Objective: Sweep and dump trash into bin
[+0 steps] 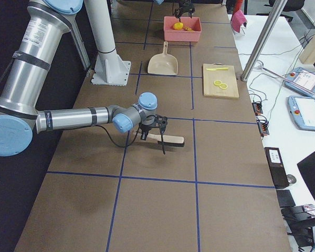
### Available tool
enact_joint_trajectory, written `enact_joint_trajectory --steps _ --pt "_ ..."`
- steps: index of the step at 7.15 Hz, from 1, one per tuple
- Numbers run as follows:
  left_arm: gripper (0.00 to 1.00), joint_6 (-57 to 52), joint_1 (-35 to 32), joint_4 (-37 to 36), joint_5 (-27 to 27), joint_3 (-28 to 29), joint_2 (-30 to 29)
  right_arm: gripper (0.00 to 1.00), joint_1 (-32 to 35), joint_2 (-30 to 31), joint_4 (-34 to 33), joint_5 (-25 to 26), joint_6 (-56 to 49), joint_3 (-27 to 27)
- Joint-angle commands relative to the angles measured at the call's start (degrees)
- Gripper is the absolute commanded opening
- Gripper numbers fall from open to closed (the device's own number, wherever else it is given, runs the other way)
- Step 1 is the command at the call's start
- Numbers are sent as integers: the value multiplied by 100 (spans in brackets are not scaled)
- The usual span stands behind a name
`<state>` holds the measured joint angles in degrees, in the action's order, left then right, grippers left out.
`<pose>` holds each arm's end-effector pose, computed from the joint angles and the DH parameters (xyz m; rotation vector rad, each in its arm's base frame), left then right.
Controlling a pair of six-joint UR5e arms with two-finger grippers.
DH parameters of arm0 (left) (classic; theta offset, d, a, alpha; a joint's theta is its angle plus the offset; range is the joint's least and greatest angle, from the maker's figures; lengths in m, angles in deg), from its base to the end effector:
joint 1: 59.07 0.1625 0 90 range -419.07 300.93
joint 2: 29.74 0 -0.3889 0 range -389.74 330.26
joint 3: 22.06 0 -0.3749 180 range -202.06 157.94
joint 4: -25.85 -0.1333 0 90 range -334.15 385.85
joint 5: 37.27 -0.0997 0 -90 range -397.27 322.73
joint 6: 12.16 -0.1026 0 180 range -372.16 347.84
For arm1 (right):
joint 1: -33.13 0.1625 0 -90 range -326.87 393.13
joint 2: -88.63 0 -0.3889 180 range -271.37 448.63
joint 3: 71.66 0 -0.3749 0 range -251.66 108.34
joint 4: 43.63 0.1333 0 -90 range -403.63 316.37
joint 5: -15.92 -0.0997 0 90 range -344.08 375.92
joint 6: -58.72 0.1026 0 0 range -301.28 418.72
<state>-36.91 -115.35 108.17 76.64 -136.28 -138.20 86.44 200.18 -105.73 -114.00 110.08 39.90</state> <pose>0.2203 -0.4953 0.2969 0.5995 0.4746 1.1006 -0.1592 -0.3266 0.5470 -0.1384 -0.8146 0.0717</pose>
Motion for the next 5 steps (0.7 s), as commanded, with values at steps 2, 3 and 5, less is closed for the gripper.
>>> enact_joint_trajectory --steps 2,3,5 --pt "100 -3 -208 30 229 -47 35 12 -40 -167 654 -42 -381 -607" --pt "100 -3 -208 39 229 -48 35 18 -144 -308 646 -34 -425 -730" --pt "100 -12 -208 39 229 -48 18 44 -225 -318 690 -42 -425 -784"
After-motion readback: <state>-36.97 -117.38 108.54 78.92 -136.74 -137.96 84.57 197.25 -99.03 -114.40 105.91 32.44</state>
